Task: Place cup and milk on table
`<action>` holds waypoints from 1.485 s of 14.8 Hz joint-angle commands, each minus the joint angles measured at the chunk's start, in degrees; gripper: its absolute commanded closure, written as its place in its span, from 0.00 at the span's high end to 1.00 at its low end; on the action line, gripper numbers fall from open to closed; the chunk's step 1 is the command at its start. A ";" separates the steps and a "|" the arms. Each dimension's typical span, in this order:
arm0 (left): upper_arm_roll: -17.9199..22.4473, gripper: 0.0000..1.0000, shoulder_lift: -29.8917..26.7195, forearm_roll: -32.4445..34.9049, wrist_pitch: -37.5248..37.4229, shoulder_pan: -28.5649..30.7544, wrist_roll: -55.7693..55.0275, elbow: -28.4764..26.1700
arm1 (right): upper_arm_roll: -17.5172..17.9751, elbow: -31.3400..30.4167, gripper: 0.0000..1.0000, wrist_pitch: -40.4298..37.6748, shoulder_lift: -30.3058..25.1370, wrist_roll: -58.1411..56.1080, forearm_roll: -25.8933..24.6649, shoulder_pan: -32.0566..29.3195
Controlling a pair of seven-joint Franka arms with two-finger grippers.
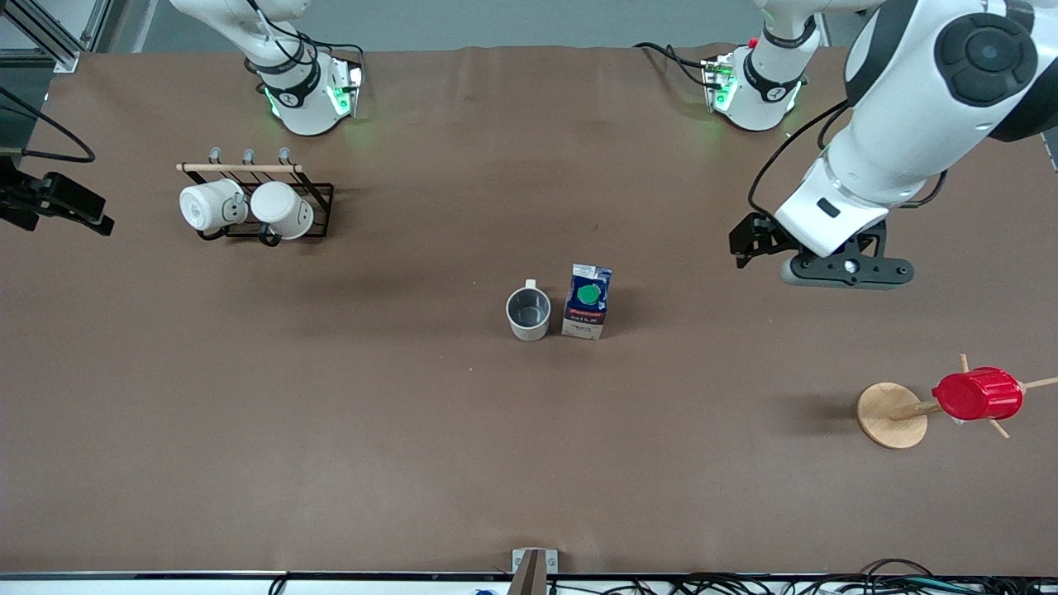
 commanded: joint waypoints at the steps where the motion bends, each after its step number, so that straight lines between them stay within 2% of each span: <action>1: 3.83 1.00 -3.31 -1.25 -1.86 0.15 5.16 -0.66 | 0.19 -1.47 1.00 0.76 -1.34 0.03 1.12 -0.50; 5: 17.17 1.00 -5.78 -4.07 -3.10 -7.13 16.04 -0.57 | 0.19 -1.47 1.00 1.20 -1.34 0.03 1.12 -0.41; 7: 20.53 1.00 -5.44 -4.16 -3.36 -9.25 16.68 1.96 | 0.19 -1.47 1.00 1.02 -1.34 0.03 1.20 -0.41; 11: 20.55 1.00 -4.47 -3.28 -8.97 -9.26 16.16 6.89 | 0.19 -1.48 1.00 1.02 -1.34 0.03 1.20 -0.41; 15: 20.02 1.00 -5.96 -3.19 -14.35 -9.26 13.96 6.11 | 0.19 -1.56 1.00 0.58 -1.34 0.12 1.20 -0.41; 17: 19.67 1.00 -7.27 -3.19 -14.26 -9.09 13.61 4.01 | 0.19 -1.56 1.00 0.58 -1.34 0.03 1.20 -0.41; 22: 16.60 1.00 -7.10 -1.52 -13.30 -7.51 10.53 3.56 | 0.19 -1.56 1.00 0.49 -1.43 0.03 1.20 -0.41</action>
